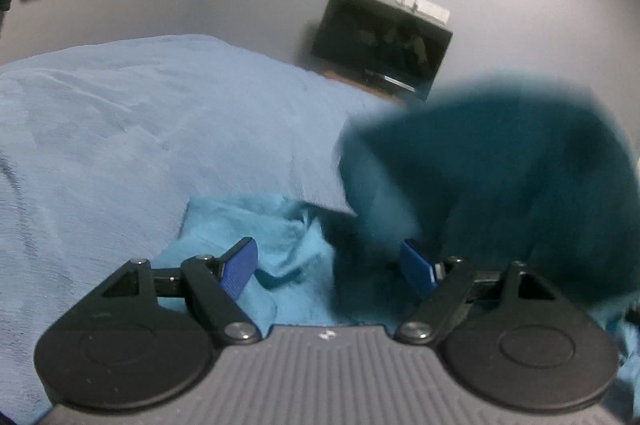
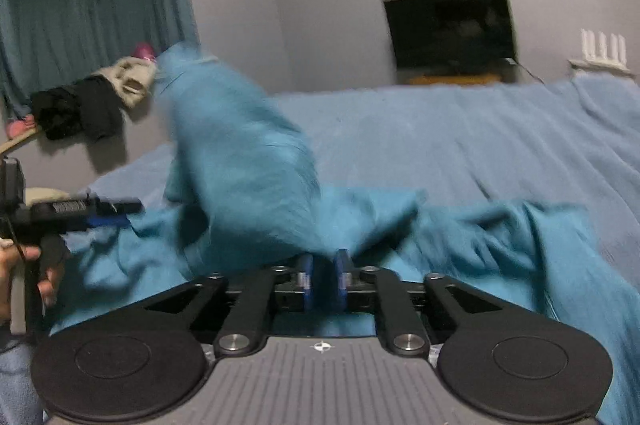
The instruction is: Fold large clothes
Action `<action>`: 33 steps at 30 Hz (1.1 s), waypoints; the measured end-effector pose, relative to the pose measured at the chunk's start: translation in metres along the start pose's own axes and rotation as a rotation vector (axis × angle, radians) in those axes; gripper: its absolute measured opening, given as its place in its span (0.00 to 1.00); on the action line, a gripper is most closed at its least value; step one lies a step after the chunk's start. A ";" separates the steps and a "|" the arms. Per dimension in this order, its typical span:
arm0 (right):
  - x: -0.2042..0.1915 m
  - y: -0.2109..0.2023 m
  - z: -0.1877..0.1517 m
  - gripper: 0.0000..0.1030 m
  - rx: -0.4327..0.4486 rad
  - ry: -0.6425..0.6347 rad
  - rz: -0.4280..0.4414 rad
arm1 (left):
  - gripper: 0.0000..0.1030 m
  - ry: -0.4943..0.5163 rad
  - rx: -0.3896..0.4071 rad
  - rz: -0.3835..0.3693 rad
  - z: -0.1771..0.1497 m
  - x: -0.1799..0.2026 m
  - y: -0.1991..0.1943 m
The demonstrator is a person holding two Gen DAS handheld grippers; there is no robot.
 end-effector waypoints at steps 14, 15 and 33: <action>-0.040 -0.048 0.016 0.68 0.081 0.108 0.039 | 0.76 -0.113 0.098 -0.083 0.028 -0.011 -0.019; -0.054 -0.046 0.019 0.71 0.081 0.043 0.031 | 0.76 -0.079 0.097 -0.074 0.030 -0.007 -0.019; -0.126 -0.031 -0.004 0.13 -0.103 -0.538 0.017 | 0.76 0.001 0.056 -0.230 0.035 0.020 -0.033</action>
Point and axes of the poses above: each gripper's, at about its wrist camera, not at the fingertips, and y roughly the way its jaws point, x to its right, z to its top, the point moved 8 cm from there along y, roughly the way its jaws point, and after that the axes turned 4 degrees about -x, right-handed, at the moved point
